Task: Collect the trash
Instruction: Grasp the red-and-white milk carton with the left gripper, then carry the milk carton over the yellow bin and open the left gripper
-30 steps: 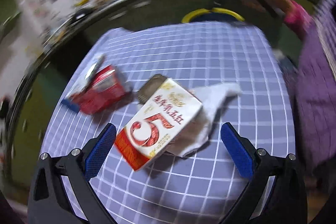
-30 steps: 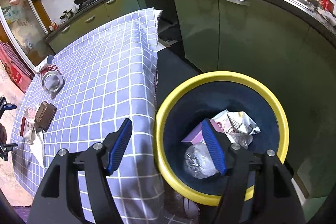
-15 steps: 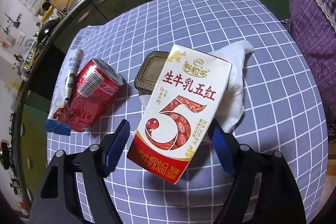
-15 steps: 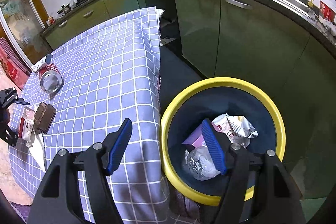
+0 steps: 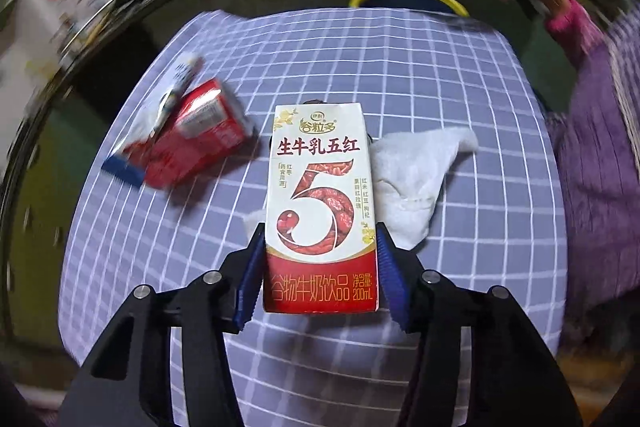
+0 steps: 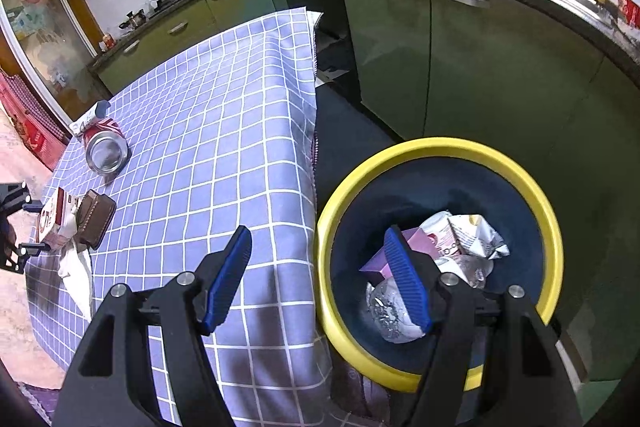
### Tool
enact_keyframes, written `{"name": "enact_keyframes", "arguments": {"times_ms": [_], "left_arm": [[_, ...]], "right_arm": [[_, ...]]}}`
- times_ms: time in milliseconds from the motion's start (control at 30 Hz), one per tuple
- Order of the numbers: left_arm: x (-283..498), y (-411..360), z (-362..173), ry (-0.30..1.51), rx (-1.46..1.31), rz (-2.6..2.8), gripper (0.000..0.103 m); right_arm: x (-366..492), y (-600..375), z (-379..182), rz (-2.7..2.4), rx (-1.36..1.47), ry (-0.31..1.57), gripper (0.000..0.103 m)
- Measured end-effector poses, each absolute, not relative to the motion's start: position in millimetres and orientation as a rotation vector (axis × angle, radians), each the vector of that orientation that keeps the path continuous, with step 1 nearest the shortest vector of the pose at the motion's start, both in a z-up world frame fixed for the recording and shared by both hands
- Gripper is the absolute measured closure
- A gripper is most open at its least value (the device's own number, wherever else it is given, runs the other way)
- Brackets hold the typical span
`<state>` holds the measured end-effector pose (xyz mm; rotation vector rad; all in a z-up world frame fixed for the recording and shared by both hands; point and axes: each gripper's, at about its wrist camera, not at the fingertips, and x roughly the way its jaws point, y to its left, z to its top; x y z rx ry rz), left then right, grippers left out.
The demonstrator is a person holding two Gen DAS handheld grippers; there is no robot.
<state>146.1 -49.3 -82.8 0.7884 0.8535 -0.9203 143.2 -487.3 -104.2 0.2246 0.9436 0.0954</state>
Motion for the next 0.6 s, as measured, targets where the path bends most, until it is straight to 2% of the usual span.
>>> {"name": "enact_keyframes", "arguments": {"times_ms": [200, 433, 600], "left_arm": [[124, -60, -82, 0.859, 0.710, -0.727, 0.051], [102, -79, -51, 0.801, 0.619, -0.635, 0.051], [89, -129, -34, 0.768, 0.621, -0.687, 0.051]], "right_arm": [[143, -484, -113, 0.141, 0.241, 0.950, 0.038], [132, -494, -109, 0.165, 0.258, 0.922, 0.038], [113, -517, -96, 0.125, 0.285, 0.868, 0.038]]}}
